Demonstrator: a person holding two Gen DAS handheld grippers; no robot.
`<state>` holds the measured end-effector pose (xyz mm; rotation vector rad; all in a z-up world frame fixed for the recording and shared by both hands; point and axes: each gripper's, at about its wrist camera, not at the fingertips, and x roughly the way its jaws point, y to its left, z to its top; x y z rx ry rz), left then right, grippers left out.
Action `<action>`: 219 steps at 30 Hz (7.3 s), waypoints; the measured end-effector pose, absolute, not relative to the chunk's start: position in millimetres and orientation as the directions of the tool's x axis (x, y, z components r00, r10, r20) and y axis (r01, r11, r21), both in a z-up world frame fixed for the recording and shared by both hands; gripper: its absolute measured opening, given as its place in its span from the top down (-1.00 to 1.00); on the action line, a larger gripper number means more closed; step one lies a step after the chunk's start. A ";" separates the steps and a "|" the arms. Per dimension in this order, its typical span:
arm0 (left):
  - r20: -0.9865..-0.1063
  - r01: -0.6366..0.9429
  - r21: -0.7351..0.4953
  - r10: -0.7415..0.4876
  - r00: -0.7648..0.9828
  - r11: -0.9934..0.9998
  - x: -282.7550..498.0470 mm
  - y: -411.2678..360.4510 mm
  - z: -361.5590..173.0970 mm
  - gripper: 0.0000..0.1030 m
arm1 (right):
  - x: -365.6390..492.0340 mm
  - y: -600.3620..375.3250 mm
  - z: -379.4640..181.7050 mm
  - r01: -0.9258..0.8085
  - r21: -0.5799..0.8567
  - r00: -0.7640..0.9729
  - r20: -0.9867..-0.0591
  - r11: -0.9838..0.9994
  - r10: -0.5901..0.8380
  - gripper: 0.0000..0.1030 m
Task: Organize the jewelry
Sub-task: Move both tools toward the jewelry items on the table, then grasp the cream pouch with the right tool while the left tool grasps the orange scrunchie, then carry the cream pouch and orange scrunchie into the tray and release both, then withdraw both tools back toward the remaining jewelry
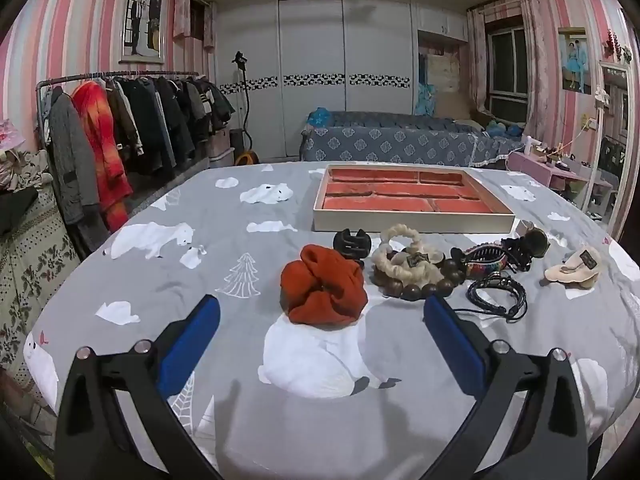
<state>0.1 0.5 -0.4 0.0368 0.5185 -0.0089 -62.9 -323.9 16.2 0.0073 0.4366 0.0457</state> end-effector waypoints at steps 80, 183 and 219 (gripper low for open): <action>-0.692 0.052 0.011 -0.030 0.721 0.999 112.2 2.7 -51.0 0.42 | 59.9 -404.8 -50.1 0.110 0.084 0.735 -0.678 0.990 -0.024 0.50; -0.590 0.131 -0.031 -0.124 0.798 0.991 227.7 -2.5 19.6 -0.06 | 202.5 -329.5 38.7 -0.078 0.068 0.846 -0.523 0.995 0.102 0.08; -0.615 0.152 -0.046 -0.148 0.774 0.987 67.2 -9.8 -27.4 -0.32 | 32.5 -300.0 -27.6 -0.134 0.058 0.794 -0.592 0.989 0.142 -0.13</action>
